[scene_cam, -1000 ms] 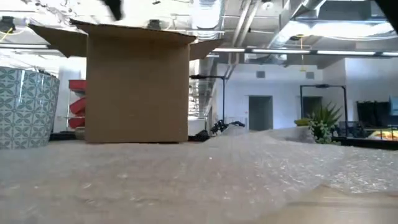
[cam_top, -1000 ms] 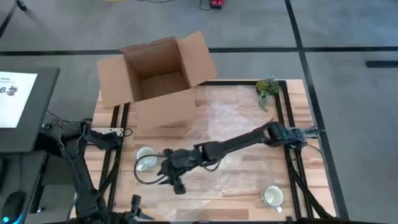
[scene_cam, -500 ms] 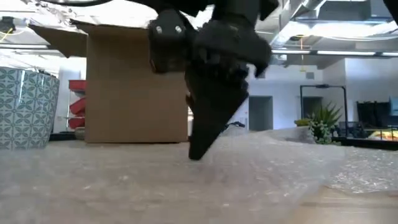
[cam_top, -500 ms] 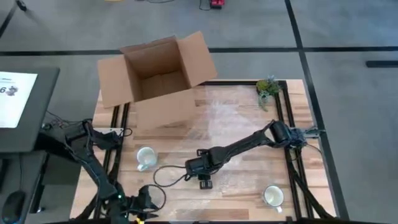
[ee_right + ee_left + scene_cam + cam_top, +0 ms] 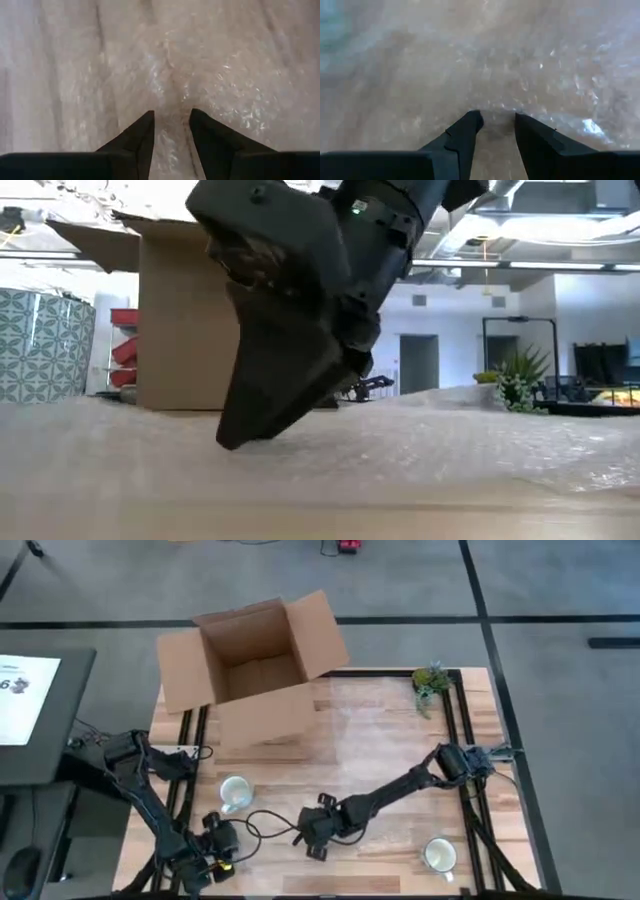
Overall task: Wrap mug
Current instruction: Prepare the bubble wrap
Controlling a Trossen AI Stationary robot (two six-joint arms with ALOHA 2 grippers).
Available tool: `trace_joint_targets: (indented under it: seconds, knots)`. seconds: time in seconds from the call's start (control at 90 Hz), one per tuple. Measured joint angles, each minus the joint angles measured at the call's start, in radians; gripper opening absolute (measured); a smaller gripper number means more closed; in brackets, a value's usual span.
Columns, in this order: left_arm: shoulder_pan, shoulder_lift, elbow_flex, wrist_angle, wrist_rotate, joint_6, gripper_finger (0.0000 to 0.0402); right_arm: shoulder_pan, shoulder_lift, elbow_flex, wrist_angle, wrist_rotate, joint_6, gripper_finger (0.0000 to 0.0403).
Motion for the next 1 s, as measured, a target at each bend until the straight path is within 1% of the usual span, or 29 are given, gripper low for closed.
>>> trace_joint_targets:
  seconds: [0.1, 0.189, 0.256, 0.333, 0.378, 0.456, 0.533, 0.578, 0.633, 0.678, 0.722, 0.789, 0.933, 1.0]
  knots:
    - [0.0, -0.021, 0.067, -0.114, 0.068, 0.003, 0.0115, 0.005, -0.048, 0.018, -0.033, 0.017, -0.042, 0.012]
    - [-0.008, -0.019, 0.124, -0.214, 0.126, 0.005, 0.0115, 0.004, -0.085, 0.02, -0.108, 0.018, -0.065, 0.012]
    - [-0.016, -0.019, 0.162, -0.254, 0.127, 0.013, 0.0115, 0.003, -0.091, 0.02, -0.19, 0.018, -0.083, 0.012]
    - [-0.026, -0.019, 0.175, -0.213, 0.082, 0.035, 0.0115, 0.009, -0.091, 0.006, -0.25, -0.003, -0.102, 0.012]
    - [-0.028, -0.019, 0.174, -0.154, 0.041, 0.069, 0.0115, 0.016, -0.091, -0.008, -0.254, -0.024, -0.103, 0.012]
    - [-0.027, -0.019, 0.149, 0.049, -0.034, 0.166, 0.0111, 0.034, -0.079, -0.036, -0.221, -0.075, -0.106, 0.012]
    - [-0.02, -0.017, 0.092, 0.261, -0.092, 0.264, 0.0106, 0.051, -0.072, -0.071, -0.198, -0.082, -0.105, 0.012]
    - [-0.011, -0.014, 0.058, 0.37, -0.112, 0.295, 0.0102, 0.052, -0.074, -0.09, -0.139, -0.08, -0.097, 0.012]
    - [-0.005, 0.001, 0.017, 0.485, -0.135, 0.294, 0.0098, 0.049, -0.077, -0.117, -0.038, -0.07, -0.033, 0.012]
    - [-0.005, 0.02, -0.009, 0.526, -0.143, 0.268, 0.0095, 0.044, -0.078, -0.146, 0.025, -0.045, 0.064, 0.012]
    - [-0.008, 0.042, -0.022, 0.526, -0.139, 0.229, 0.0092, 0.038, -0.076, -0.167, 0.078, -0.028, 0.133, 0.012]
    - [-0.018, 0.072, -0.028, 0.498, -0.111, 0.167, 0.0088, 0.037, -0.076, -0.184, 0.148, -0.025, 0.169, 0.0119]
    - [-0.029, 0.088, -0.025, 0.338, -0.043, 0.048, 0.0079, 0.046, -0.077, -0.189, 0.131, -0.003, 0.189, 0.0114]
    - [-0.032, 0.083, -0.024, 0.273, -0.028, 0.036, 0.0075, 0.055, -0.077, -0.187, 0.129, -0.042, 0.149, 0.011]
